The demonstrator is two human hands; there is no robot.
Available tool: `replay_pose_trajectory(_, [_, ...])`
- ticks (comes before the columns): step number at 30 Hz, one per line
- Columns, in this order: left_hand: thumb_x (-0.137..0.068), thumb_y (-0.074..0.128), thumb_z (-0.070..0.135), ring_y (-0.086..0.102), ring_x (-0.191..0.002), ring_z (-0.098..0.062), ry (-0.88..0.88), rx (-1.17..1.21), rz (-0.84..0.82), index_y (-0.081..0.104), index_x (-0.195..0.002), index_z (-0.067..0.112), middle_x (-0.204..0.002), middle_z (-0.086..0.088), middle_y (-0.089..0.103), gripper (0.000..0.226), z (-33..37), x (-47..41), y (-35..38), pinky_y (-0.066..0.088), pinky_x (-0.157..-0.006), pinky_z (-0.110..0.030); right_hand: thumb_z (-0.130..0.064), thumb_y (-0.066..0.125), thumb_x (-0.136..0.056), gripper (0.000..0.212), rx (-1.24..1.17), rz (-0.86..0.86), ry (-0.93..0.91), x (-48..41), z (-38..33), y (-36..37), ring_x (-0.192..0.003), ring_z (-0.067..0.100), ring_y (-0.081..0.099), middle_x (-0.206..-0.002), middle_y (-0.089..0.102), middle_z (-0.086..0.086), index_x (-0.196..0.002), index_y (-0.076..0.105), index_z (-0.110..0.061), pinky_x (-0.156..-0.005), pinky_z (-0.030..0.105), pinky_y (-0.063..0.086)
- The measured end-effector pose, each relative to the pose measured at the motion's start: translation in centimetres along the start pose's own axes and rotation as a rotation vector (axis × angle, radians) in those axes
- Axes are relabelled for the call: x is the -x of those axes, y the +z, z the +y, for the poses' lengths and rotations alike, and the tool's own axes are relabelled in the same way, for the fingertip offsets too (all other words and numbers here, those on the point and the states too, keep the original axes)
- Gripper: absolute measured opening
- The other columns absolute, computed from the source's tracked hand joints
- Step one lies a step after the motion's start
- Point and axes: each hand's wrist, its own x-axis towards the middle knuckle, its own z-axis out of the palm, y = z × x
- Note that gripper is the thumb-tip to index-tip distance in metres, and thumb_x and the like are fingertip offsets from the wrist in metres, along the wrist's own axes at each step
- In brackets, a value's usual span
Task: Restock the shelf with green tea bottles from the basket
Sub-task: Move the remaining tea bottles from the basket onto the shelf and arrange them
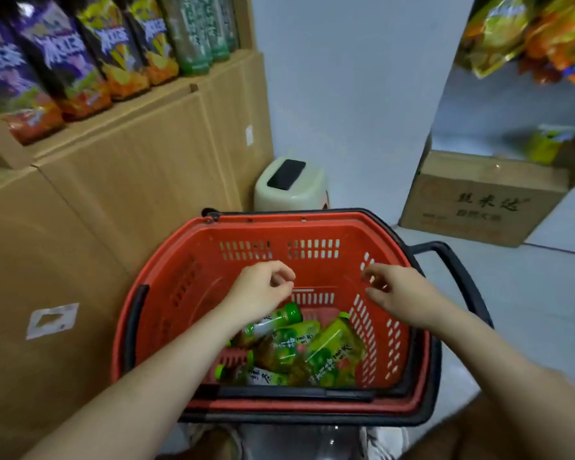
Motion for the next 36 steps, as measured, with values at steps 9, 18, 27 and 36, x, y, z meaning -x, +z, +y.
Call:
replay_pose_trajectory(9, [-0.075, 0.077, 0.037, 0.045, -0.128, -0.028, -0.052, -0.258, -0.660, 0.036, -0.138, 0.013, -0.135, -0.007, 0.048, 0.079, -0.9, -7.3, 14.9, 0.036, -0.100, -0.030, -0.025, 0.055, -0.091, 0.036, 0.035, 0.045, -0.012, -1.8, 2.1, 1.6, -0.100, 0.018, 0.062, -0.109, 0.067, -0.001, -0.127, 0.052, -0.024, -0.086, 0.035, 0.051])
replay_pose_trajectory(18, [-0.061, 0.084, 0.044, 0.052, -0.118, -0.023, -0.041, -0.300, -0.617, 0.049, -0.127, 0.025, -0.127, -0.001, 0.057, 0.078, -3.0, -9.1, 18.1, 0.042, -0.098, -0.029, -0.033, 0.057, -0.090, 0.060, -0.048, -0.046, -0.051, -3.1, 3.2, 2.3, -0.124, 0.016, 0.049, -0.138, 0.051, -0.002, -0.144, 0.031, -0.030, -0.103, 0.032, 0.043])
replay_pose_trajectory(27, [-0.049, 0.086, 0.051, 0.064, -0.099, -0.013, -0.014, 0.226, -0.243, 0.061, -0.114, 0.028, -0.109, 0.005, 0.066, 0.073, 0.9, -11.2, 3.9, 0.051, -0.092, -0.035, -0.046, 0.073, -0.075, 0.114, -0.466, -0.180, 0.061, -4.0, 2.2, 3.4, -0.143, 0.012, 0.022, -0.159, 0.016, -0.001, -0.150, -0.012, -0.027, -0.114, 0.026, 0.020])
replay_pose_trajectory(36, [-0.077, 0.064, 0.039, 0.068, -0.100, -0.026, -0.411, 1.013, -0.208, 0.062, -0.114, 0.011, -0.107, -0.012, 0.072, 0.046, -3.0, -8.6, 2.3, 0.054, -0.087, -0.047, -0.057, 0.081, -0.053, 0.097, -0.745, -0.077, 0.099, -5.0, -0.1, 3.2, -0.113, 0.010, 0.059, -0.124, 0.058, -0.015, -0.137, 0.035, -0.038, -0.097, 0.033, 0.049])
